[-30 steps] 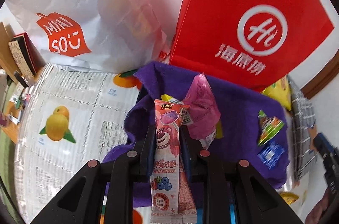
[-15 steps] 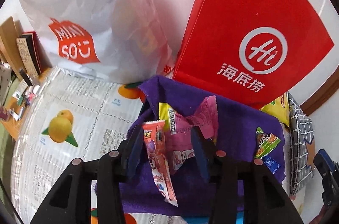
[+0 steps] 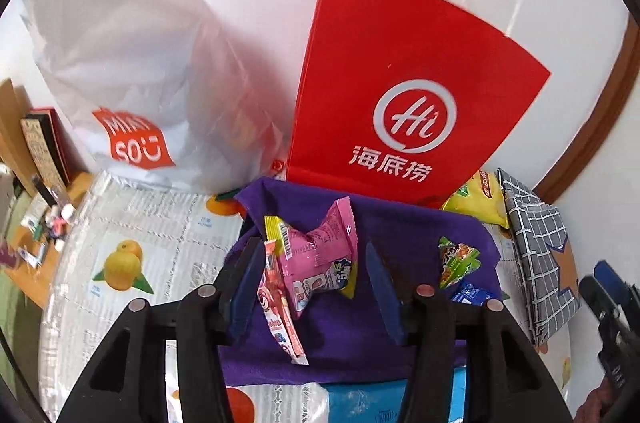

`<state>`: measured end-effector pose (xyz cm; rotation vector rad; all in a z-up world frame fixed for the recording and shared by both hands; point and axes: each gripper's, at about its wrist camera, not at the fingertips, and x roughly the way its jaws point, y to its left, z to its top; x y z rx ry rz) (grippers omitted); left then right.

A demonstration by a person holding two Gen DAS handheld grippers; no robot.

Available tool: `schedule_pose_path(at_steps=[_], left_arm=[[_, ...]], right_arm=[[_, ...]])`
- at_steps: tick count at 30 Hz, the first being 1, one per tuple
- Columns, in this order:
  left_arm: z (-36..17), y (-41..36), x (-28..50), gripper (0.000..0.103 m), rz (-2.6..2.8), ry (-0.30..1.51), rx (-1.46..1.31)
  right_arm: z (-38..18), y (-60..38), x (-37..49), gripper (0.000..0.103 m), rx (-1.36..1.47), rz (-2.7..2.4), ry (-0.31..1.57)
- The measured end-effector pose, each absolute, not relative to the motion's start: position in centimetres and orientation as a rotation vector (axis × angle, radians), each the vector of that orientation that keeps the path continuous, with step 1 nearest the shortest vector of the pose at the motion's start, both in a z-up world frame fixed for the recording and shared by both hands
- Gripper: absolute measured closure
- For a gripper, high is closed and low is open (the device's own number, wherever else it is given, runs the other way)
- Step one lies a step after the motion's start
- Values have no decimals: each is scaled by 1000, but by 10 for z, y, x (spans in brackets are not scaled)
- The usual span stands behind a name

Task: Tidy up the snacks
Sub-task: 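Open the left gripper to drop the pink Lotso packet onto the towel while the right withdraws, then grasp the yellow triangular snack packet on the sheet with the right gripper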

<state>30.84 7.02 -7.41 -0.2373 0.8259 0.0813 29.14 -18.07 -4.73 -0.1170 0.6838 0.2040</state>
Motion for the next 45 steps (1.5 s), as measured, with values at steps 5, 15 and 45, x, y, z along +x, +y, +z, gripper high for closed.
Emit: schedule_pose_path(at_steps=[5,15,45], left_arm=[[-61,69,299,47,48,797,-235],[-48,69,289,45,6,784,-249],[-29,62,270,40,-71,747,-224]], right_arm=[[-83,-207,271,51,-131,130,765],[-165,-249,236,46,36,63,959],[-181,-224,224,60,34,124,826]])
